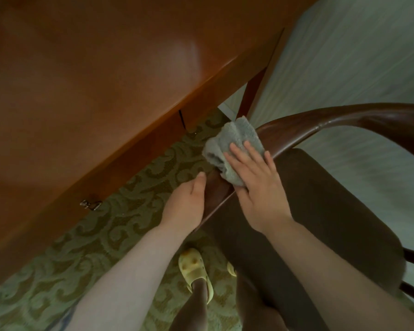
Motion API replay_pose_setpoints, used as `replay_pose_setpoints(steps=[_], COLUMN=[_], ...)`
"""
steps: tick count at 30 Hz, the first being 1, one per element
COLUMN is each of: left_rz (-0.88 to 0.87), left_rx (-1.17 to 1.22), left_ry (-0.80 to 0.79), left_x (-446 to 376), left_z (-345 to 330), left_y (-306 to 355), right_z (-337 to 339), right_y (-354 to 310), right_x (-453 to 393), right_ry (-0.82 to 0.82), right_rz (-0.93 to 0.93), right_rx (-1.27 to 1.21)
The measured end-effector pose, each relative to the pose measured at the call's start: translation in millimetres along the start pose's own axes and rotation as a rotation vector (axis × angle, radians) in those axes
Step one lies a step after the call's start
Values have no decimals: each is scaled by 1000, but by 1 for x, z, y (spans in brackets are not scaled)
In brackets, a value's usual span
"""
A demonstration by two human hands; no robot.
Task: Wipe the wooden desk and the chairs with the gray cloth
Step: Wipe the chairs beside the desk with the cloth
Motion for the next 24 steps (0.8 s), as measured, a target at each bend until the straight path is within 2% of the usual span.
replay_pose_setpoints(steps=[2,6,8,10,12,16,20,21,24], left_rz=[-90,-198,-211,-225,-219,-279,-227,-194,-111], left_rx=[-175,-403,-429,-442,-481,-650,-651,-604,-527], left_ry=[22,37,47,57,120,360,410,446,480], left_x=[-9,-34,-42,-47,-50,-49,-50,-50,-52], left_z=[-4,-26,-38,-48,-52,-47,-48,-45,-38], left_y=[17,55,81,104,111,108,105,104,99], right_z=[-1,4,25,47,46,16,31,42,57], right_y=[0,11,46,75,70,44,72,86,90], right_x=[-2,-7,-17,-23,-22,-12,-17,-19,-24], right_ry=[15,-51,-13,93,165,150,-21,5,175], right_rz=[-41,79,-20,-209,-332,-366,-92,-117,-384], right_rx=[-10,168,218,213,198,12,203,221,89])
Point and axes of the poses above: each hand's wrist, its own x-axis away from the middle knuckle, its own z-axis out of the back of the hand, y = z × x, the point moved 10 cm from there along -x, towards the middle knuckle, and after that the axes turned 4 degrees about x, right-handed, at the moved point
